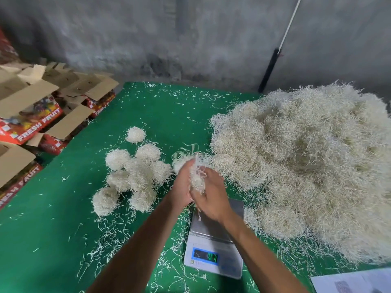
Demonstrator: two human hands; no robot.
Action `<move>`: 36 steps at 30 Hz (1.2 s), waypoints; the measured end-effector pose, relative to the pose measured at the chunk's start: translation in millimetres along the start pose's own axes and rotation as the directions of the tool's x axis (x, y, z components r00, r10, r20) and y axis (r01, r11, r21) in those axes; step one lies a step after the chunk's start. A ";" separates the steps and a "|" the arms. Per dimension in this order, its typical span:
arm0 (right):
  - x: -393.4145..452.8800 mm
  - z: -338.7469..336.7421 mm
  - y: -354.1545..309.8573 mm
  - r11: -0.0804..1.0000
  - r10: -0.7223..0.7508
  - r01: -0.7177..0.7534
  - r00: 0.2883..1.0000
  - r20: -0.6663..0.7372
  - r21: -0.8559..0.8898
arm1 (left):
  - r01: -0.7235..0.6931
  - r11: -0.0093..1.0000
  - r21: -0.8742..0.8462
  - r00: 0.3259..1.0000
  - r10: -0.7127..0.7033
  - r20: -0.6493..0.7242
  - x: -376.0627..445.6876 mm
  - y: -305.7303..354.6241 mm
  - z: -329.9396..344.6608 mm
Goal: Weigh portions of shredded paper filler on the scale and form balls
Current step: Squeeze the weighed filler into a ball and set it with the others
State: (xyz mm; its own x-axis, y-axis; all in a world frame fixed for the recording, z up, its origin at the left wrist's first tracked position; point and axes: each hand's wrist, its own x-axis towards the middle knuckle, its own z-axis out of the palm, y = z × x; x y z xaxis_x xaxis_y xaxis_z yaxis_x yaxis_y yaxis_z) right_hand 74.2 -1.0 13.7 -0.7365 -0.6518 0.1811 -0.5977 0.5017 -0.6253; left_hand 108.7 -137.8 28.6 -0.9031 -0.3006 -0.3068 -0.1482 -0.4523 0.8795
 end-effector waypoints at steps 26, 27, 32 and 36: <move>16.3 -18.7 -27.7 0.968 0.164 -0.105 0.951 -0.262 0.226 | 0.272 0.906 -0.324 0.962 -0.246 0.119 -4.2 8.1 45.0; 13.3 -16.3 -24.9 0.995 0.099 -0.089 0.966 -0.240 0.050 | 0.235 0.919 -0.316 0.972 -0.226 0.067 0.6 5.0 39.5; 12.6 -21.5 -44.8 0.999 0.037 -0.031 0.965 -0.258 0.030 | 0.122 0.970 -0.209 0.992 -0.123 0.008 -2.9 1.0 32.7; 33.3 -51.6 -23.7 0.995 0.062 -0.046 0.980 -0.188 0.089 | 0.328 0.888 -0.321 0.931 -0.247 0.269 -17.2 19.6 27.4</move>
State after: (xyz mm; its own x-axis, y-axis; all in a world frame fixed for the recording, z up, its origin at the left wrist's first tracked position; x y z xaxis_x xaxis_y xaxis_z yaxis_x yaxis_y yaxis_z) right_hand 47.5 -5.2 73.7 -0.8184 -0.5007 0.2819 -0.5330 0.4784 -0.6979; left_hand 110.4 -118.5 61.0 -0.9127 0.0578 -0.4046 -0.2985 -0.7704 0.5634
